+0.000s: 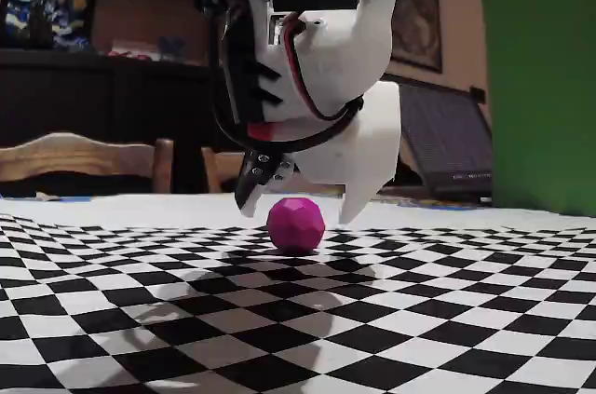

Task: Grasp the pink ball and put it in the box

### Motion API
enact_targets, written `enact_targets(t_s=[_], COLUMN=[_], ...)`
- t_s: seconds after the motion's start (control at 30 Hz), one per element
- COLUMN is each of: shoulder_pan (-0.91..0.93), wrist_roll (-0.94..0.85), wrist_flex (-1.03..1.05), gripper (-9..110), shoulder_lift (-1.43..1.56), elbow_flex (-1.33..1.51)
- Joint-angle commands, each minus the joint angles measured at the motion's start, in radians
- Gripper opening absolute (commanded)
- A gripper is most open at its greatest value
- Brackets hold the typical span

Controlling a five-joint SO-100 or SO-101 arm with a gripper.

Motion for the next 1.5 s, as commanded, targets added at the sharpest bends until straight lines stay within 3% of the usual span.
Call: enact_targets(t_s=[0.0,1.47], shoulder_pan=[0.003,-0.009], wrist_roll=[-0.008,-0.008], wrist_flex=[0.002,0.006], gripper=[27,27], shoulder_lift=[0.003,-0.064], elbow_flex=[-0.049,-0.123])
